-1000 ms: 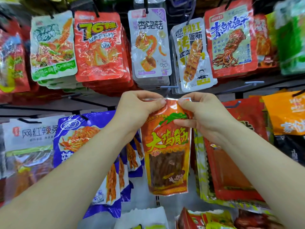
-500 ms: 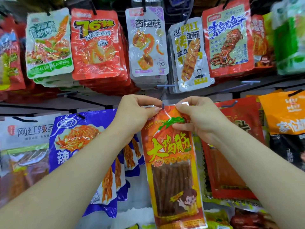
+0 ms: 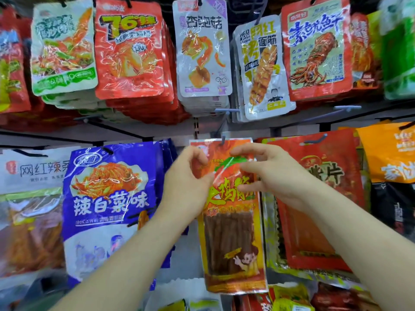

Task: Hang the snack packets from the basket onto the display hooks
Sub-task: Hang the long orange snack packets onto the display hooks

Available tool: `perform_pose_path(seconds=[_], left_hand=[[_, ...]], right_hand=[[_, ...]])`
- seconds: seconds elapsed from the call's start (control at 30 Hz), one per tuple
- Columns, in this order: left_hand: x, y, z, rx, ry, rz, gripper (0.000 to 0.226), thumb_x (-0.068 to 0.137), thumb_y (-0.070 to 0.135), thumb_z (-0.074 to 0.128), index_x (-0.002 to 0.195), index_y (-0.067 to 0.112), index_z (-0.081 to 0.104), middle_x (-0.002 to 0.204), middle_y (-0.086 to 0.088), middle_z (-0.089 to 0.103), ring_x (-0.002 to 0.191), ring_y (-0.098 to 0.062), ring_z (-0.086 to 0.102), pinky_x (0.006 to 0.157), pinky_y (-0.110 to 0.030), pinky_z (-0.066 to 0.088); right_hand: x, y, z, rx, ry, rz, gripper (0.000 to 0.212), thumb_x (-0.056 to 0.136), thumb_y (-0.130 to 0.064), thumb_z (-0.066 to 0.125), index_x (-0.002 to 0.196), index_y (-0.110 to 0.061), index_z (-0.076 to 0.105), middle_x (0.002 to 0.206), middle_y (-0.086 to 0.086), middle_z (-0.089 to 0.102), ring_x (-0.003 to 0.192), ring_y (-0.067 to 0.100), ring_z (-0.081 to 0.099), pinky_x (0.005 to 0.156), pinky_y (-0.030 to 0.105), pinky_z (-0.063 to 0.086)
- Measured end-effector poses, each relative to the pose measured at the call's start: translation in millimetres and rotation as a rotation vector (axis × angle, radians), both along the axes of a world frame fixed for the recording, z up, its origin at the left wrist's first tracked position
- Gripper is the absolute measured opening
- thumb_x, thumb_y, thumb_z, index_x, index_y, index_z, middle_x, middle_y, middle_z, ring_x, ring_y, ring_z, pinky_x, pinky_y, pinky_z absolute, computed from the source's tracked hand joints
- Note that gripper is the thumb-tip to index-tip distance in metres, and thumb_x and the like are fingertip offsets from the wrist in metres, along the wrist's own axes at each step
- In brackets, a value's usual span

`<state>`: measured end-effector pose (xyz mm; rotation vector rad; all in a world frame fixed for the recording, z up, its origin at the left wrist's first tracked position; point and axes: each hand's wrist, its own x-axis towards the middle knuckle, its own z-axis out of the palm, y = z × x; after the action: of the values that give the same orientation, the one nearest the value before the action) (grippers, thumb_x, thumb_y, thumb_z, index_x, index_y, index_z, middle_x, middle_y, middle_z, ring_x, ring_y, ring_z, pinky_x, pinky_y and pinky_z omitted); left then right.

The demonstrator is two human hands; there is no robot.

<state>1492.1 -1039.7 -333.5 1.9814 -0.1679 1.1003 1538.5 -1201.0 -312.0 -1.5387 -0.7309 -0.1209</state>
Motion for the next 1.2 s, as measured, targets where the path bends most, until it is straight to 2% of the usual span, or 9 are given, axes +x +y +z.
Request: perform_pose_path(seconds=[0.13, 0.23, 0.43, 0.53, 0.63, 0.77, 0.9, 1.07, 1.2], left_hand=[[4, 1, -21, 0.211, 0.113, 0.109, 0.056, 0.083, 0.0, 0.066, 0.127, 0.034, 0.055, 0.113, 0.01, 0.061, 0.103, -0.009, 0.06, 0.092, -0.03, 0.051], [10, -1, -14, 0.369, 0.217, 0.205, 0.067, 0.088, 0.005, 0.062, 0.145, 0.03, 0.037, 0.129, -0.001, 0.051, 0.116, -0.02, 0.053, 0.093, -0.029, 0.046], [27, 1, -9, 0.469, 0.329, 0.206, 0.075, 0.085, -0.001, 0.056, 0.148, 0.03, 0.028, 0.121, -0.006, 0.05, 0.107, -0.027, 0.054, 0.086, -0.04, 0.051], [38, 2, -10, 0.459, 0.336, 0.195, 0.068, 0.086, 0.005, 0.059, 0.145, 0.027, 0.032, 0.116, -0.007, 0.054, 0.104, -0.027, 0.056, 0.083, -0.039, 0.052], [49, 5, -14, 0.464, 0.381, 0.23, 0.059, 0.088, 0.019, 0.062, 0.141, 0.028, 0.035, 0.111, -0.008, 0.058, 0.102, -0.03, 0.059, 0.083, -0.04, 0.051], [58, 6, -23, 0.488, 0.507, 0.258, 0.078, 0.084, 0.015, 0.063, 0.149, 0.027, 0.02, 0.125, -0.013, 0.047, 0.113, -0.036, 0.053, 0.095, -0.045, 0.048], [63, 7, -25, 0.449, 0.523, 0.355, 0.076, 0.084, 0.009, 0.06, 0.149, 0.02, 0.021, 0.142, -0.018, 0.032, 0.127, -0.04, 0.042, 0.104, -0.043, 0.042], [60, 7, -26, 0.464, 0.641, 0.374, 0.082, 0.086, 0.007, 0.056, 0.153, 0.02, 0.01, 0.151, -0.02, 0.023, 0.135, -0.04, 0.034, 0.106, -0.041, 0.037], [43, 3, -36, 0.562, 0.594, 0.369, 0.068, 0.086, 0.009, 0.056, 0.147, 0.016, 0.027, 0.14, -0.014, 0.04, 0.128, -0.036, 0.042, 0.103, -0.042, 0.041]], right_hand=[[9, 12, -4, 0.04, 0.089, -0.024, 0.028, 0.093, 0.006, 0.053, 0.109, -0.012, 0.067, 0.105, 0.005, 0.059, 0.083, 0.012, 0.059, 0.081, 0.041, 0.06], [15, 16, -7, -0.014, 0.084, -0.047, 0.031, 0.093, 0.002, 0.054, 0.118, -0.016, 0.063, 0.121, 0.006, 0.056, 0.103, 0.015, 0.059, 0.088, 0.038, 0.057], [22, 16, -15, -0.308, -0.054, -0.206, 0.055, 0.092, -0.008, 0.056, 0.143, -0.023, 0.043, 0.107, -0.008, 0.058, 0.09, 0.017, 0.065, 0.089, 0.041, 0.056], [16, 16, -17, -0.619, -0.231, -0.304, 0.054, 0.092, -0.013, 0.053, 0.143, -0.025, 0.04, 0.116, 0.001, 0.064, 0.075, 0.016, 0.063, 0.069, 0.032, 0.054], [15, 21, -19, -0.756, -0.355, -0.343, 0.053, 0.092, -0.018, 0.05, 0.144, -0.024, 0.037, 0.115, 0.002, 0.063, 0.093, 0.021, 0.062, 0.078, 0.03, 0.049], [23, 29, -22, -0.614, -0.218, -0.173, 0.061, 0.095, -0.011, 0.049, 0.149, -0.03, 0.03, 0.132, 0.0, 0.051, 0.085, 0.007, 0.055, 0.077, 0.02, 0.049], [36, 31, -36, -0.492, 0.014, -0.095, 0.062, 0.095, -0.005, 0.048, 0.147, -0.035, 0.033, 0.136, 0.01, 0.053, 0.114, 0.035, 0.059, 0.091, 0.048, 0.054], [48, 33, -51, -0.464, 0.042, -0.081, 0.071, 0.092, -0.005, 0.052, 0.151, -0.034, 0.025, 0.131, 0.004, 0.057, 0.071, 0.01, 0.056, 0.058, 0.021, 0.045], [45, 27, -64, -0.437, 0.025, -0.096, 0.069, 0.091, -0.005, 0.054, 0.148, -0.034, 0.029, 0.119, 0.007, 0.064, 0.071, 0.02, 0.059, 0.064, 0.036, 0.055]])
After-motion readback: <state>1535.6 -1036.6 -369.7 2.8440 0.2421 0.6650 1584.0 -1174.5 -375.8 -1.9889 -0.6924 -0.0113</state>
